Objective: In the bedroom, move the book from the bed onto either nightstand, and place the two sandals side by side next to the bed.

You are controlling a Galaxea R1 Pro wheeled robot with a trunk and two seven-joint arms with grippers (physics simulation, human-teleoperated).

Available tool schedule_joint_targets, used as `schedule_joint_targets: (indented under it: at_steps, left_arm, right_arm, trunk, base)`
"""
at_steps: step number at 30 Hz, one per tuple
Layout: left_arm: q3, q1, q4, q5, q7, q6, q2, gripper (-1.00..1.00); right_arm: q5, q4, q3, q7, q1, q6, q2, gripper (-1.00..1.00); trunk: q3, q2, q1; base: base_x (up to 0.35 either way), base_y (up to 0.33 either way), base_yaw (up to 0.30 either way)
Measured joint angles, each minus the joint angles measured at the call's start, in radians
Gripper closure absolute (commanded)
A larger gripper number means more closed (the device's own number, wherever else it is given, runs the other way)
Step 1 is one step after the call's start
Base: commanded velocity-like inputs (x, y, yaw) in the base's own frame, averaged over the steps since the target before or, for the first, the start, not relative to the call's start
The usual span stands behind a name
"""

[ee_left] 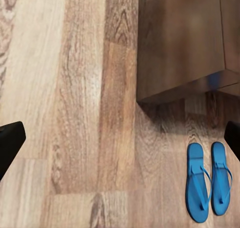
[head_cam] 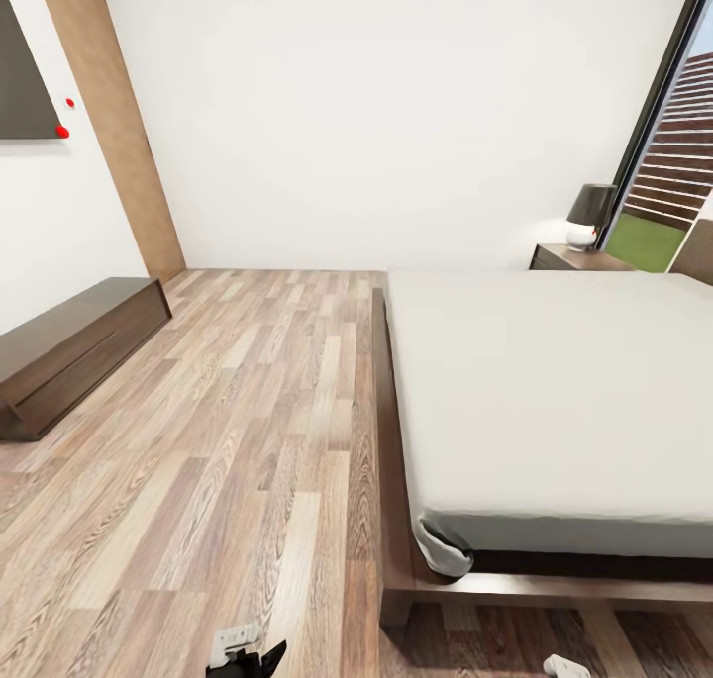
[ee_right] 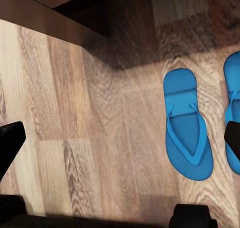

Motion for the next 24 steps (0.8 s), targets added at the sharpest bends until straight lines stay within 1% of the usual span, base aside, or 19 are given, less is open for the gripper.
schedule_joint_targets:
  at_steps: [16, 24]
  left_arm:
    - [0.002, 0.000, 0.000, 0.000, 0.000, 0.000, 0.003, -1.00]
    - [0.002, 0.000, 0.000, 0.000, 0.000, 0.000, 0.004, -1.00]
  right_arm:
    - [-0.002, 0.000, -0.001, 0.000, 0.000, 0.000, 0.000, -1.00]
    - [-0.002, -0.001, -0.001, 0.000, 0.000, 0.000, 0.000, -1.00]
  trunk:
    - [0.000, 0.000, 0.000]
    - [0.003, 0.000, 0.000]
  base:
    - [-0.001, 0.000, 0.000]
    - [-0.051, 0.000, 0.000]
